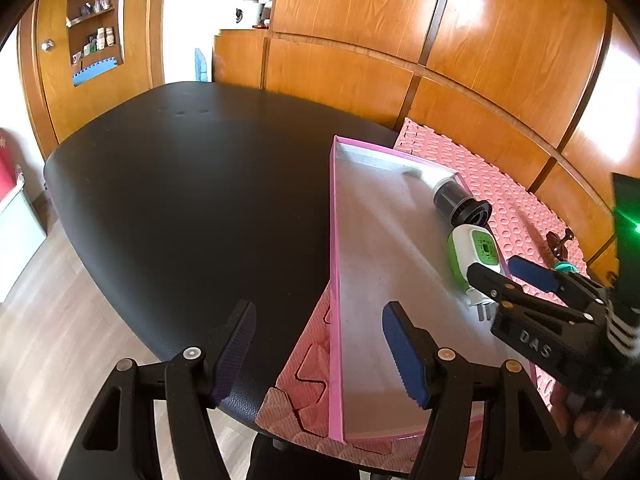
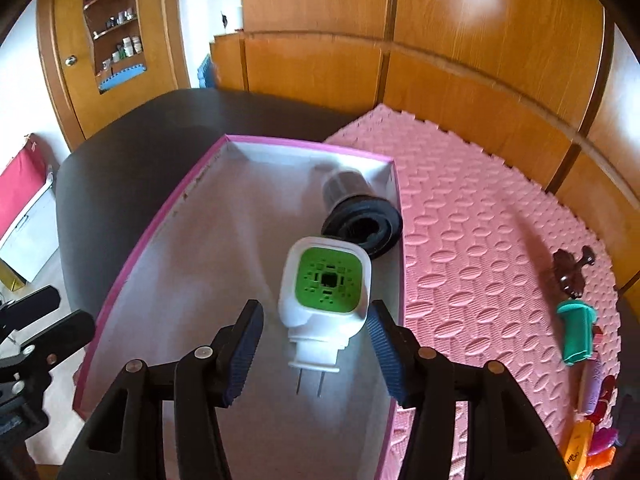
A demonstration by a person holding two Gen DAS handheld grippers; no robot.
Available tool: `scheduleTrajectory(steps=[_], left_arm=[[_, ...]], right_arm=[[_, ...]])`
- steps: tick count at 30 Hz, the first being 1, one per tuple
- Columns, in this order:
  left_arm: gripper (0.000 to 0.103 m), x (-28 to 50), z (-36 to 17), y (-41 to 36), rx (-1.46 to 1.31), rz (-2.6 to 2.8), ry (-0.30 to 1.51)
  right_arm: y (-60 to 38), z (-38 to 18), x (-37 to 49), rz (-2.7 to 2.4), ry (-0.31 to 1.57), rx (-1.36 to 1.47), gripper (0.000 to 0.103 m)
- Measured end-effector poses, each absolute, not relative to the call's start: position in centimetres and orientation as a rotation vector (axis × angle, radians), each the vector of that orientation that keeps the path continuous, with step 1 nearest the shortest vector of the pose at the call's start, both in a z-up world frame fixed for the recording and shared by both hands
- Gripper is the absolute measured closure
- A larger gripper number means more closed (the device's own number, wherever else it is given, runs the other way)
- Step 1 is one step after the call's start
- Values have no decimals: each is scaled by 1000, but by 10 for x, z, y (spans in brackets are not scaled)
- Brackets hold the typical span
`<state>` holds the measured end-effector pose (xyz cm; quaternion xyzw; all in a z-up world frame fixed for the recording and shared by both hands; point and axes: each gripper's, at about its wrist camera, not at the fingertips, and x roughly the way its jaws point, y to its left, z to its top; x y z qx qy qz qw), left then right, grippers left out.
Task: Organize rigid objects
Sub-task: 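Carry the white freshener into the tray and open the right tool, then move the left tool back over the mat to the brown knob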
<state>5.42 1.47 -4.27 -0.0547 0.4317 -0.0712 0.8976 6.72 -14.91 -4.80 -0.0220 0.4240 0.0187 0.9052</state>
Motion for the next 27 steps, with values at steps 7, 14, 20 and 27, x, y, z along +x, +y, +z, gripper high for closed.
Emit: scheduleTrajectory(steps=[7,14,20,27], left_arm=[[37,52,-38,11,-103,-144,879],[37,48,-34,7,-94,-145,869],[37,46,-32,4,-84,-149,866],[37,44,-29,0,-68,-155,857]], right_arm=[[-140,-22,45,31,787,-71,48],[-133,2,30,45,720,-62,48],[-131,11,22,50,686,-56,48],[-135,14,17,38,667,-57,48]])
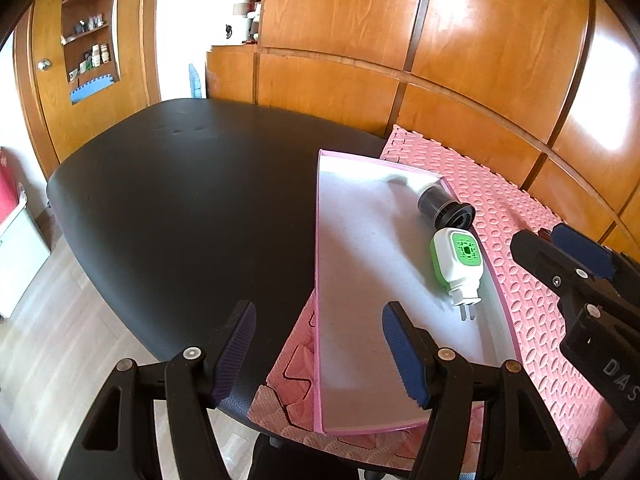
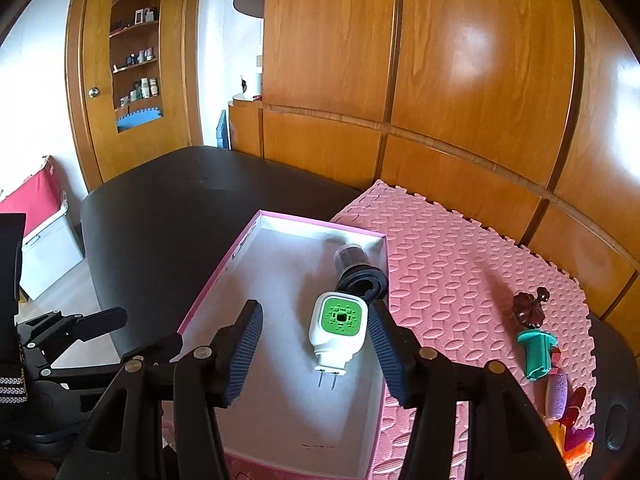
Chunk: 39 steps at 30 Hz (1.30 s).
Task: Organize rigid objects
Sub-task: 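Move the left tool back over the mat to the brown knob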
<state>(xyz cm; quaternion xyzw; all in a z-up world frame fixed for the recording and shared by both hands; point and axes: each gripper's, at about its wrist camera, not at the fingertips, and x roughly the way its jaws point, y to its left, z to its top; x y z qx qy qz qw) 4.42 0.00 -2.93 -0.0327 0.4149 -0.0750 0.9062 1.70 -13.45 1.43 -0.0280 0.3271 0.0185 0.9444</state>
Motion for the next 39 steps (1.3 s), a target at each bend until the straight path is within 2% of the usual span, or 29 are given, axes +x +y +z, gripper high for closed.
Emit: scheduleTrajectory(steps=[10,24,34,39], left_arm=[[37,38,-17,-35,50,-212,815],[36,28,-1,-125,270,-364,715],[36,20,-2,-183,378,-456,696],[36,26,-13,-211,361,-524,777]], right_arm=[[-168,11,7,-15,665,-33,48],[-348,-24,-29,-381,758,33,48],[-453,-37,-56,-553,724,259,48],[-477,-40,-67,-559,730,417,48]])
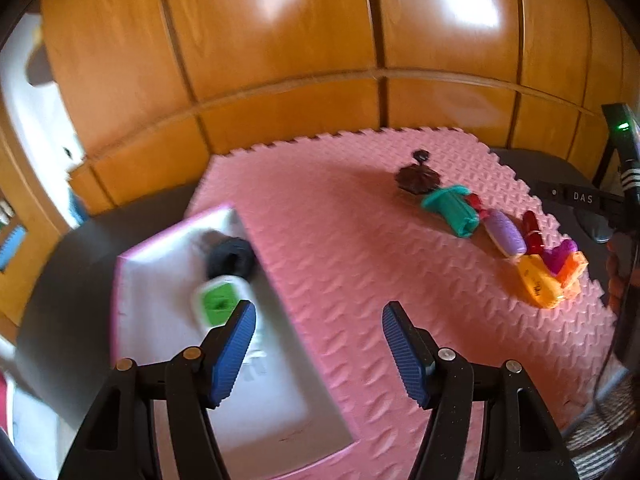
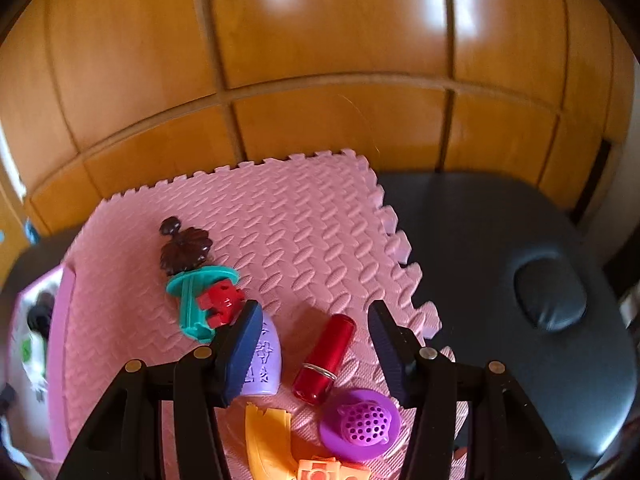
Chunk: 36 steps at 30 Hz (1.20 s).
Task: Organize rigid objects
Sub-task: 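Move the left tool back over the mat to the brown knob, then grasp the dark brown flower-shaped knob with the left tool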
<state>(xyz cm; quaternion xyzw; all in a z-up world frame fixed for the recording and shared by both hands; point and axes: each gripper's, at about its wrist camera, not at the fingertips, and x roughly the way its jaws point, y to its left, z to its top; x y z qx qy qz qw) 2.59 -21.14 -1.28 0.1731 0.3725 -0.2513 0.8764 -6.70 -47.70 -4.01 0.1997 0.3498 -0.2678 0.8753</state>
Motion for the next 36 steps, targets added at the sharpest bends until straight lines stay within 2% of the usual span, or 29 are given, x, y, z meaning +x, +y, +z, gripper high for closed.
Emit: scheduleTrajectory(steps=[12,15,19,28,31,33,35,36], left_arm=[[36,65,-26,-282,198,-659,963],[36,77,-26,-302,190,-667,962],[26,95,-28,-330,196,-667,934],[28,131,-30,-389,271,-654,824],[38,139,-38,-408,308,-656,811],[51,146,-47,-419,330,-659,826],[82,153,-56,-427,337,-671,858],[82,156,-58,-428,332,-677,865]], right_arm=[[-499,-47,-77,-562,724,591,48],[-498,-46,-76,-557,723,591,48],[-498,-46,-74,-537,728,602,48],[-498,-51,-68,-501,756,629,48],[-498,-52,-67,-491,760,635,48],[-498,-52,-66,-489,761,638,48],[-498,-53,-65,-487,763,640,47],[-498,-53,-65,-487,764,640,47]])
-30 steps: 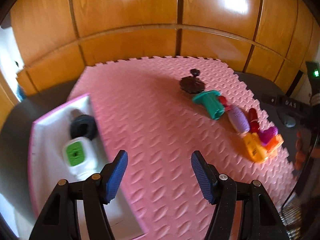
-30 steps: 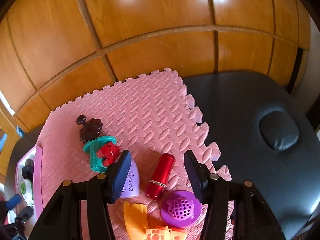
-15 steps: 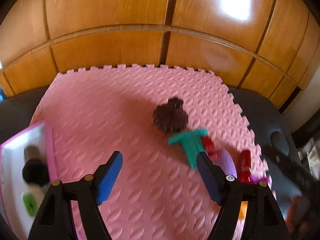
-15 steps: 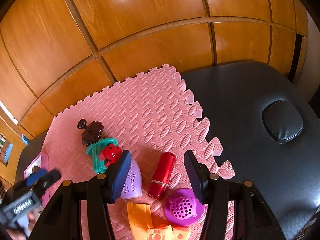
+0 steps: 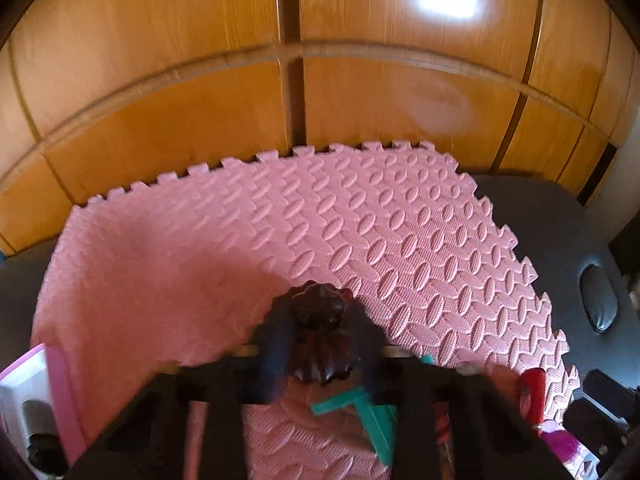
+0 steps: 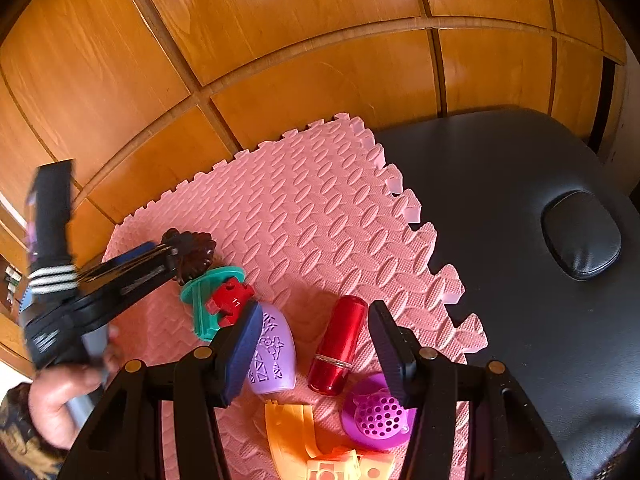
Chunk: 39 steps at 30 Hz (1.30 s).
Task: Organize rigid objects
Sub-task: 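Grasp the dark brown flower-shaped knob with the left tool, then release the brown knob in the tray while the right tool grasps the cheese piece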
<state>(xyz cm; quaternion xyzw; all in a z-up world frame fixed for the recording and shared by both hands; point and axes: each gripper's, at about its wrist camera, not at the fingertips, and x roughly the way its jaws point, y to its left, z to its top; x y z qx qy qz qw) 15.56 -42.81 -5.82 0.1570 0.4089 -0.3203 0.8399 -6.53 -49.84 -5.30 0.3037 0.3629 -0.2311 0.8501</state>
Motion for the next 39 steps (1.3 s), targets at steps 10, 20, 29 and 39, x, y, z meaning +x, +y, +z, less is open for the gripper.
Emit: scheduleTrajectory(steps=[10,20,29,39], left_arm=[[83,136,-39,-372,236,-699,848],[83,68,-16,-303,211,-747,811],[83,28,-13,-253,157,-779,840],[83,15,-12,-203,107,-768,851]], right_arm=[[-501,-58,-66,-497,780,648,47],[-533,-64,-92,-532,696,820,48],[-543,-74,-100,-514,709,894,48],[-514,-65,-113,-470,716,835,48]])
